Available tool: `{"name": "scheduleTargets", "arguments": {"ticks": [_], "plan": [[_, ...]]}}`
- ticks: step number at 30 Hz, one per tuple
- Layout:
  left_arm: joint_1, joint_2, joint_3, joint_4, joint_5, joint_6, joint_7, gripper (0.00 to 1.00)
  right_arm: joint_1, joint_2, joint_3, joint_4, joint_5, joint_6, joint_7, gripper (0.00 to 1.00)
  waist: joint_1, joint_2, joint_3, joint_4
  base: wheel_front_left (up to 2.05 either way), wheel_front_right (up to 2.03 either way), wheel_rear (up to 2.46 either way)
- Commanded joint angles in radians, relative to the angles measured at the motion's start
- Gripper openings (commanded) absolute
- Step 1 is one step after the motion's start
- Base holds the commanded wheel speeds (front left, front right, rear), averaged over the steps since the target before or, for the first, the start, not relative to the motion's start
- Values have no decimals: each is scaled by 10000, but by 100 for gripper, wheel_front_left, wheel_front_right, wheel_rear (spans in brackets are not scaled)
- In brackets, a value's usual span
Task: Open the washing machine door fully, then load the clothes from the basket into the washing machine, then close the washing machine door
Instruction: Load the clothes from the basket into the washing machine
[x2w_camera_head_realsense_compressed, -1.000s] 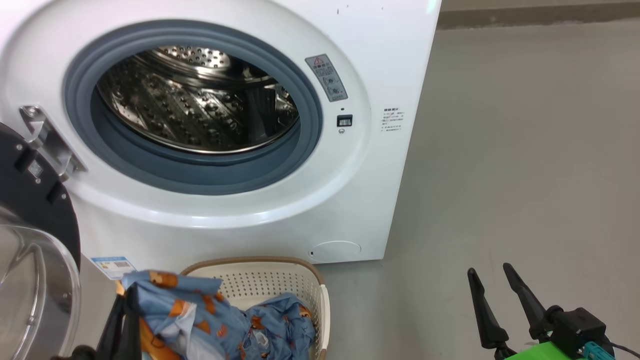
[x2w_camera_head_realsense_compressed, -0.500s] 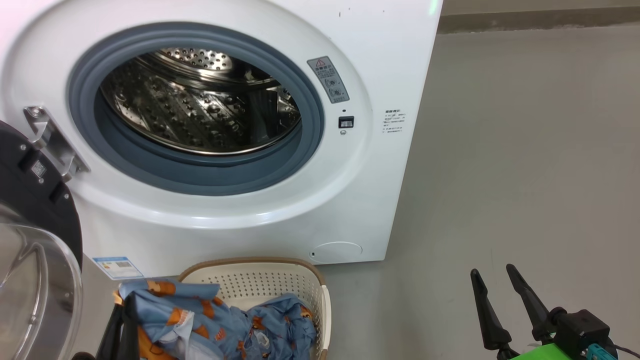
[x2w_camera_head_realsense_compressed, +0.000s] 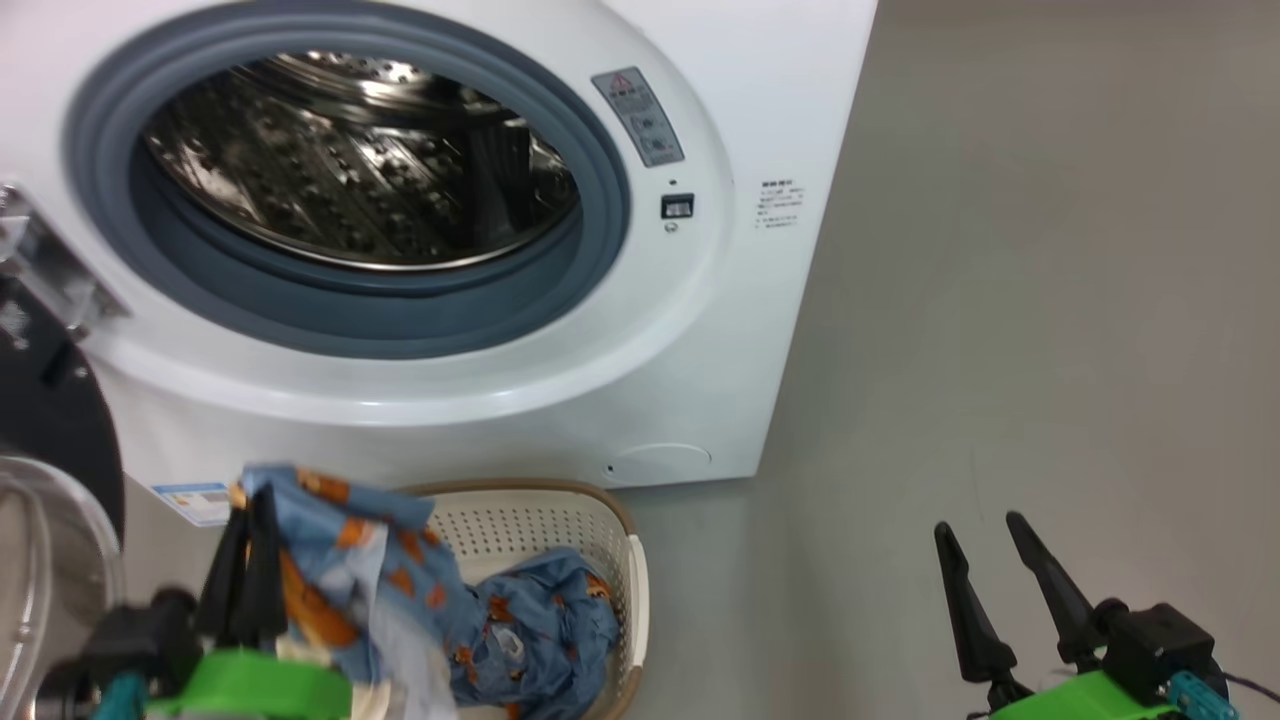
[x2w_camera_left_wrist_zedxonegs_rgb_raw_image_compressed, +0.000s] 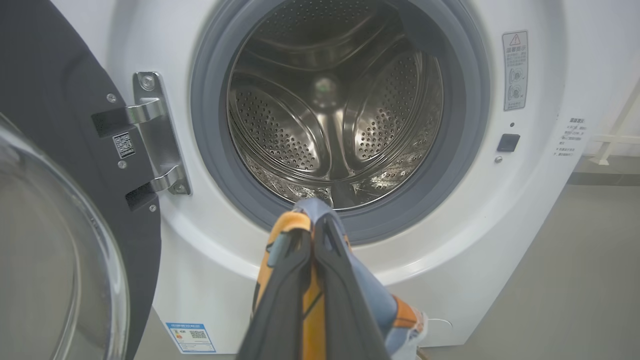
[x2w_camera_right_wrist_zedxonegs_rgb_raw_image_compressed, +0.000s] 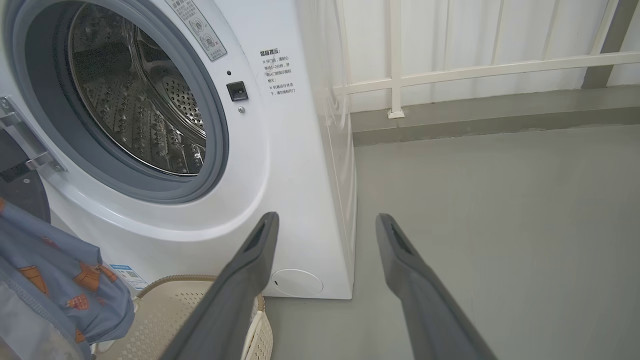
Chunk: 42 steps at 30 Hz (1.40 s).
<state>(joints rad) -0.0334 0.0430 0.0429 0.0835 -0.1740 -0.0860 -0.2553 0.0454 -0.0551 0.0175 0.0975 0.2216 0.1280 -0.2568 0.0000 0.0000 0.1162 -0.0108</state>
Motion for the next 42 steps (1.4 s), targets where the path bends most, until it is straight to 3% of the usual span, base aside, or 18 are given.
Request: {"name": "scheduleTargets", "arguments": {"ticks": [1, 10, 22, 33, 42], "plan": [[-923, 118, 278, 101, 90, -109, -64, 0, -453, -57, 292, -224, -41, 27, -49, 100, 0, 0, 381, -279, 0, 0, 0], [-3258, 731, 387, 1561, 174, -302, -64, 0, -801, -31, 388, -232, -17, 27, -49, 100, 0, 0, 1128, -922, 0, 0, 0], [-7143, 1830, -303, 4444, 300, -415, -32, 0, -1298, 32, 549, -372, 170, 27, -49, 100, 0, 0, 2577, -1741, 0, 0, 0], [-10009, 2530, -595, 7038, 265, -429, 1153, 0, -1726, 47, 884, -346, 713, 27, -49, 100, 0, 0, 4099, -2257, 0, 0, 0], [-11747, 2651, -741, 8264, 140, -364, 1770, 0, -1920, 48, 1086, -375, 992, 27, -49, 100, 0, 0, 5077, -2415, 0, 0, 0]]}}
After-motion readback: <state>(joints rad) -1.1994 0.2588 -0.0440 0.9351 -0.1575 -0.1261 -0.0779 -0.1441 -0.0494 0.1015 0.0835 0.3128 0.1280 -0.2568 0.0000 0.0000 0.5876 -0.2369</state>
